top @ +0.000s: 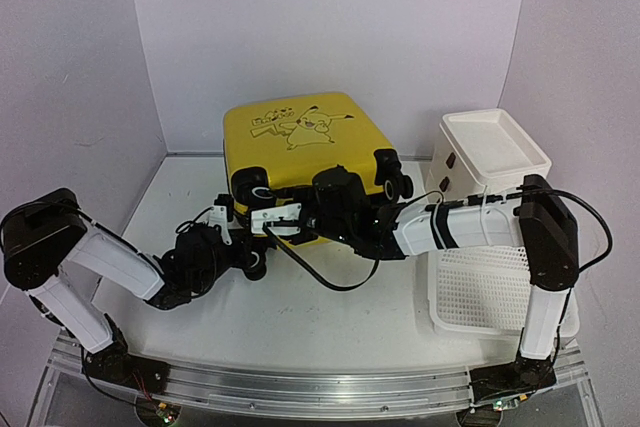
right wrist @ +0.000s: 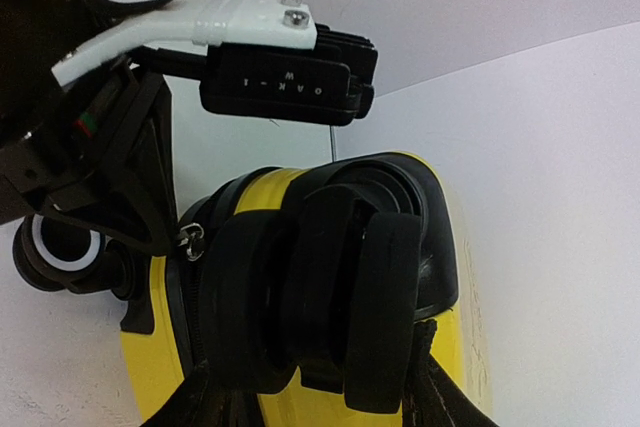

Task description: Open, take out, and arrange the luggage

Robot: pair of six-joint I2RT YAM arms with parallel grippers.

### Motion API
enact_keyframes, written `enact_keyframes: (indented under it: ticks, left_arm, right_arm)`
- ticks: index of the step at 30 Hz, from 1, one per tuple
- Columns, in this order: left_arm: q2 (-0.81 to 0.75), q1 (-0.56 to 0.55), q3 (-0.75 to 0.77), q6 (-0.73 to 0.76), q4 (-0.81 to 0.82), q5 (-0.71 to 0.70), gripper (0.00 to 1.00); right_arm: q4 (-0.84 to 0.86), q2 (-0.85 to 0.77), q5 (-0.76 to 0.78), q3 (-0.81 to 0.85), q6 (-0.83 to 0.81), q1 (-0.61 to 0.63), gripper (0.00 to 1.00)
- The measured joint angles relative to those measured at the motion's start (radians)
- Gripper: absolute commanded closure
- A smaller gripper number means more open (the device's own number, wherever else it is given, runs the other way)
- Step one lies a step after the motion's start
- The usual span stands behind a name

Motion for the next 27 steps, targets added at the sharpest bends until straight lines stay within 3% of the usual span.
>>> enact_keyframes:
  ticks: [5,16,20,27]
  left_arm:
    - [-0.022,0.045,-0.017,-0.011,0.0,0.083,0.99]
    - [-0.072,0.253,-0.021,-0.072,-0.073,0.468,1.0]
    - [-0.104,0.37,-0.021,-0.099,-0.116,0.466,1.0]
    - [-0.137,0.379,-0.033,-0.129,-0.139,0.471,1.0]
  right_arm:
    - [-0.001,0.0,-0.001,0.001,0.006,0.0,0.77]
    - [-0.003,0.0,-0.008,0.001,0.01,-0.005,0.8]
    - [-0.003,0.0,-0.013,0.003,0.016,-0.005,0.8]
    - [-0.013,0.0,-0.019,0.009,0.021,-0.005,0.8]
